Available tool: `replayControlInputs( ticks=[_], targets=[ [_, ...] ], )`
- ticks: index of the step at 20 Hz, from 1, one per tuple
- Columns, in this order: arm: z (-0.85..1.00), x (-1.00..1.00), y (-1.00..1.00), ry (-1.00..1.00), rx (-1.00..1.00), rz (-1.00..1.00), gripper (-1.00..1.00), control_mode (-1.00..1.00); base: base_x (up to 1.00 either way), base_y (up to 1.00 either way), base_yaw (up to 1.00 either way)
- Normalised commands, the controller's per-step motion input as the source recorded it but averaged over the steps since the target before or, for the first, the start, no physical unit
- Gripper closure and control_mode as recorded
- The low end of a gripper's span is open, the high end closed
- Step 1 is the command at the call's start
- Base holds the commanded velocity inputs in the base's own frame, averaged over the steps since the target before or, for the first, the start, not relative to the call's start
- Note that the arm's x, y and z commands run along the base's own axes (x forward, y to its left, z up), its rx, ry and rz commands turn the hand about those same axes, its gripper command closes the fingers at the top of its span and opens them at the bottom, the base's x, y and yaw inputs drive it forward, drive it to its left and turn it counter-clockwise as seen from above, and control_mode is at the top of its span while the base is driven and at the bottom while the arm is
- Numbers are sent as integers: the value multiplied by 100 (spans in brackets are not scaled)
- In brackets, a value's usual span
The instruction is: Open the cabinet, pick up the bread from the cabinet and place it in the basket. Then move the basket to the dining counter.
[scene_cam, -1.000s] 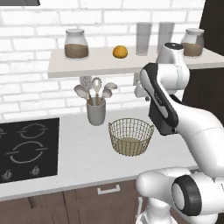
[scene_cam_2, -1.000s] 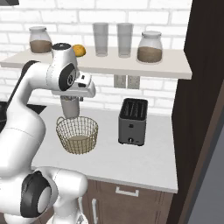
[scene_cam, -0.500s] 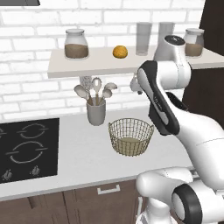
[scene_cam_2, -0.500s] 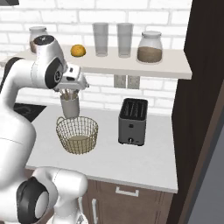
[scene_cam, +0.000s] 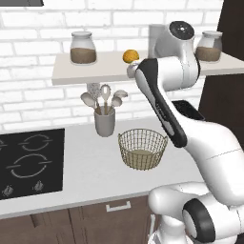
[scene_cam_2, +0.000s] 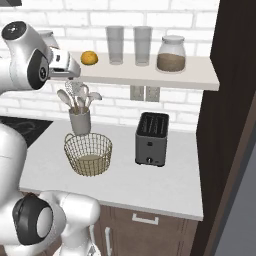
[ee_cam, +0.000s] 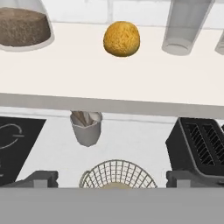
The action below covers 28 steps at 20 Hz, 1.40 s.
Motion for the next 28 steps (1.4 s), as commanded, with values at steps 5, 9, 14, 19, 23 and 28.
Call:
replayControlInputs(
  ticks=[5,9,14,19,23,28],
  targets=[
    [63,73,0,-1,0,-3,-100,-100,0,0,0],
    [61,82,0,0,-1,-1,-100,-100,0,0,0],
    [18,62,0,6,-2,0,-100,-100,0,0,0],
    [-7,54,9,2,-3,0,-100,-100,0,0,0],
    [-15,37,25,0,-7,0,-100,-100,0,0,0],
    [-22,20,2,0,-3,0,-100,-100,0,0,0]
  ],
)
